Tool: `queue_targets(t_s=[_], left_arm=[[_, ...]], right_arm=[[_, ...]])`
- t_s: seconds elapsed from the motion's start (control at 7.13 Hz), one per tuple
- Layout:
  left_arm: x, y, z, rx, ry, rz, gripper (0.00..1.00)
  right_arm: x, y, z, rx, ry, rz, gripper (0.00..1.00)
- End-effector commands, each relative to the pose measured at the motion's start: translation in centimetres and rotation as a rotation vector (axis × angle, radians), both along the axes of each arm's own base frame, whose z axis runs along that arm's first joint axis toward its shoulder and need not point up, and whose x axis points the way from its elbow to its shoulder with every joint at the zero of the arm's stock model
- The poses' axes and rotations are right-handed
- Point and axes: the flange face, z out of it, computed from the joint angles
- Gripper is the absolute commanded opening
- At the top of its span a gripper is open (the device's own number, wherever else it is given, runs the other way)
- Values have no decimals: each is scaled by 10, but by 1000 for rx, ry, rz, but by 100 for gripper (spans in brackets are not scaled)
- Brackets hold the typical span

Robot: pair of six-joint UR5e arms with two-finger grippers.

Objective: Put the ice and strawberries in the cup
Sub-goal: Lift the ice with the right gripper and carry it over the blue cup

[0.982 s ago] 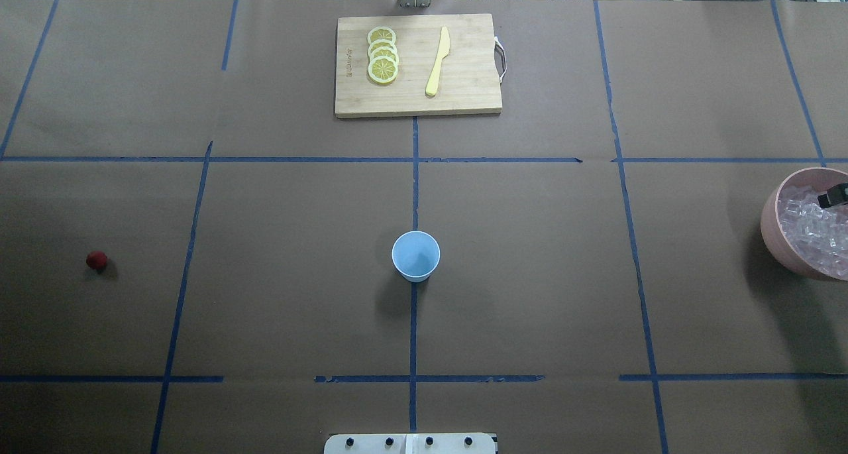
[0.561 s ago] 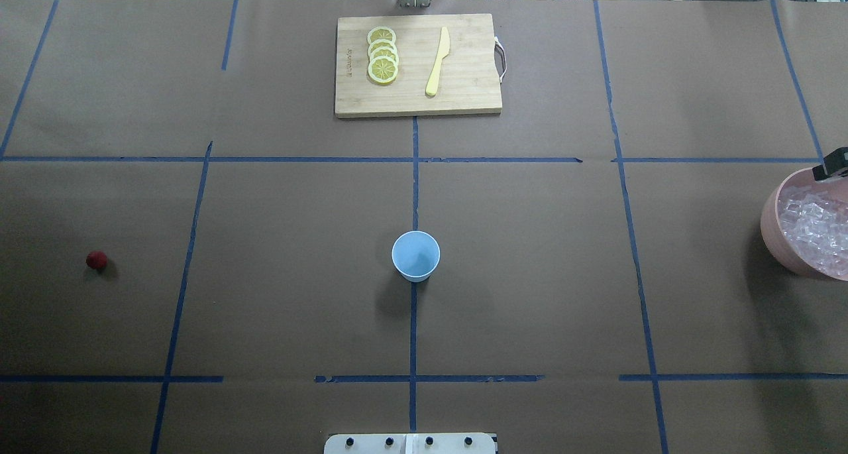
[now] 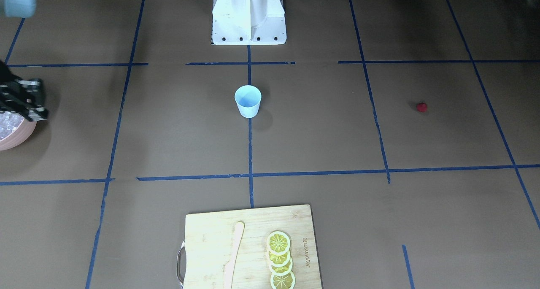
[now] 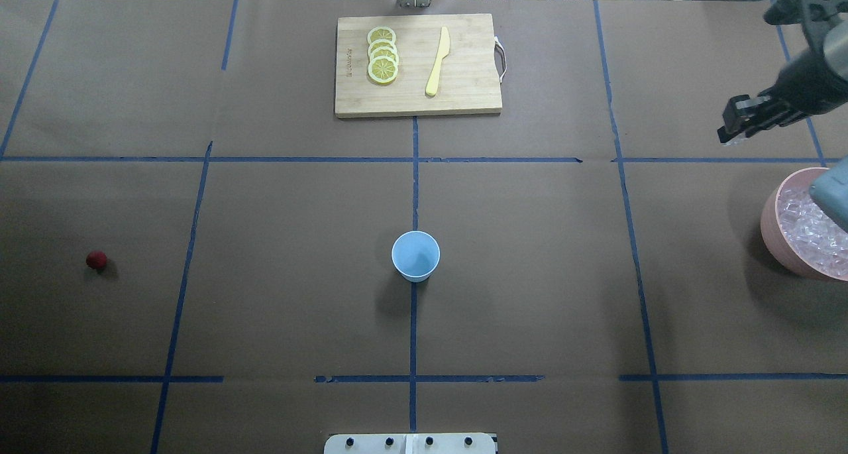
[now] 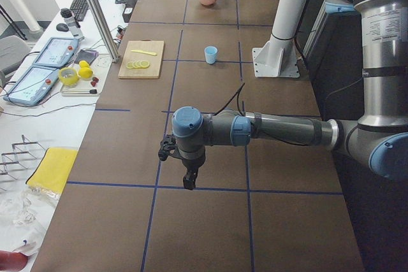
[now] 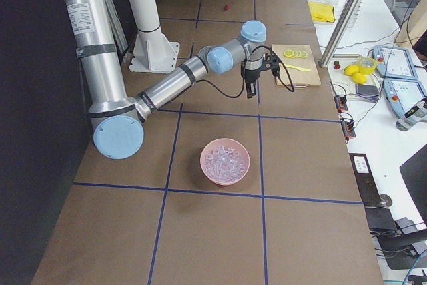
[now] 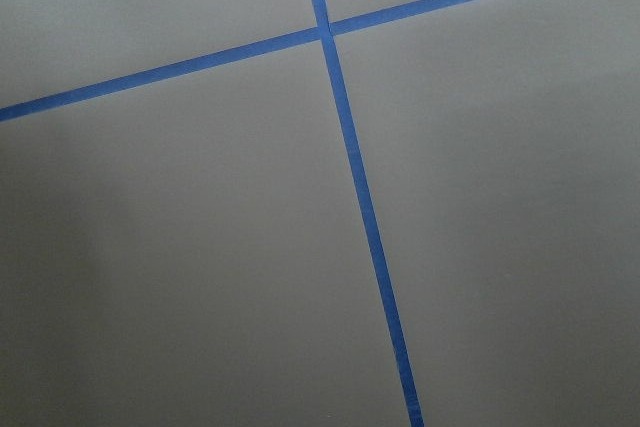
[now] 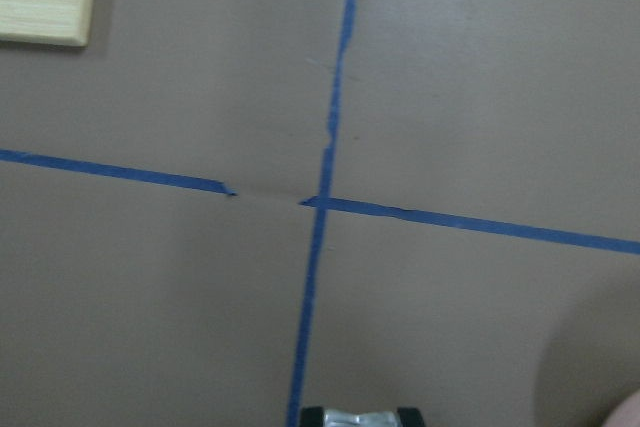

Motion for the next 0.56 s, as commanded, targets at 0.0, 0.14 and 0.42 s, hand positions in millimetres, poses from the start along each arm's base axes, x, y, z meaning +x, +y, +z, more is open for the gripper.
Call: queue_targets(t_s=[0.0,0.14,0.42], left_arm=[[1,-1,0,0,0,3,100],[3,-1,0,0,0,7,100],[4,-2,-2,5,0,10,100]], right_arm=[[-69,2,-92,-50,-14,-28,0],[-102,15,-113,-71,-20,-19,0],[-182,52,-166,-89,-26,-8,0]])
